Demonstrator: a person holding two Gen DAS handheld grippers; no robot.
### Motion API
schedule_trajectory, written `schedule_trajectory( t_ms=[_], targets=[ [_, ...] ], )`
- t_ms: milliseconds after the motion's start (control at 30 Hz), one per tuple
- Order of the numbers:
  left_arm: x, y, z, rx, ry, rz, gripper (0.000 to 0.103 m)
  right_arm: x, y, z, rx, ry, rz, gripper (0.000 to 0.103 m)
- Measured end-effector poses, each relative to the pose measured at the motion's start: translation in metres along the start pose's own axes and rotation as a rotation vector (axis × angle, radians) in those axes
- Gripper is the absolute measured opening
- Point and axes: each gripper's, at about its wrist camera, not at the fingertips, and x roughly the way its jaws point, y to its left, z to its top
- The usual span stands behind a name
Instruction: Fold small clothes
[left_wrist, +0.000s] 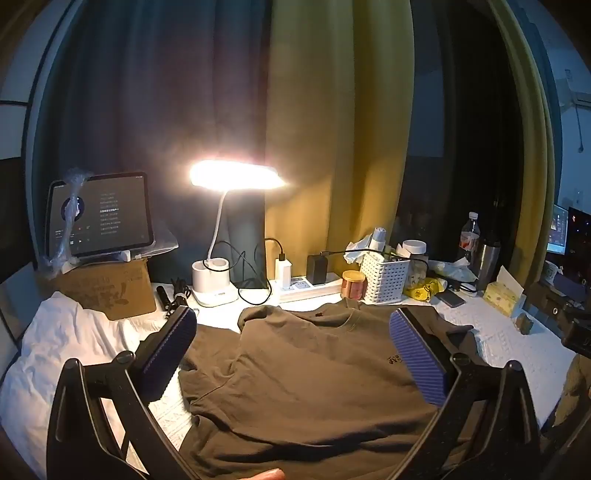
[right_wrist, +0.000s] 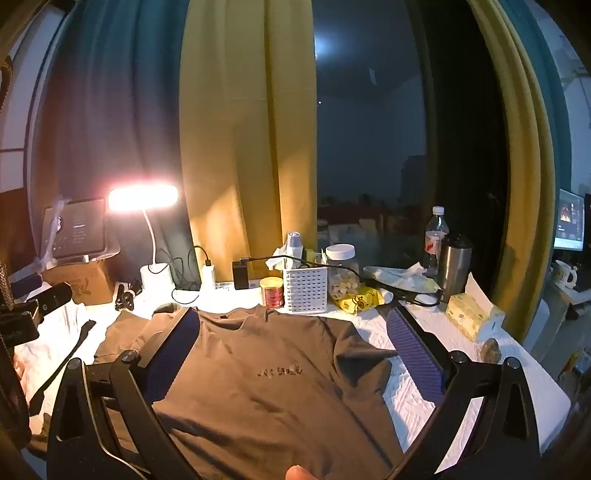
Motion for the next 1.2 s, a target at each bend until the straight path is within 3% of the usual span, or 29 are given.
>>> schedule_trajectory(
  t_ms=[333, 633, 1200],
  targets=[
    [0.001, -0.007, 0.002, -0.011, 0.016, -0.033, 0.103, -0.001, -0.002, -0.001, 0.001, 0.004, 0.002, 0.103],
    [-0.002, 0.003, 0.002, -0.071, 0.028, -0.015, 0.103, 0.002, -0.003, -0.002, -0.006, 0.012, 0.011, 0.103],
    [-0.004, 0.006, 0.000, -0.064, 0.009, -0.003, 0.103, 0.003, 0.002, -0.006, -0.012, 0.022, 0.019, 0.103]
  ],
)
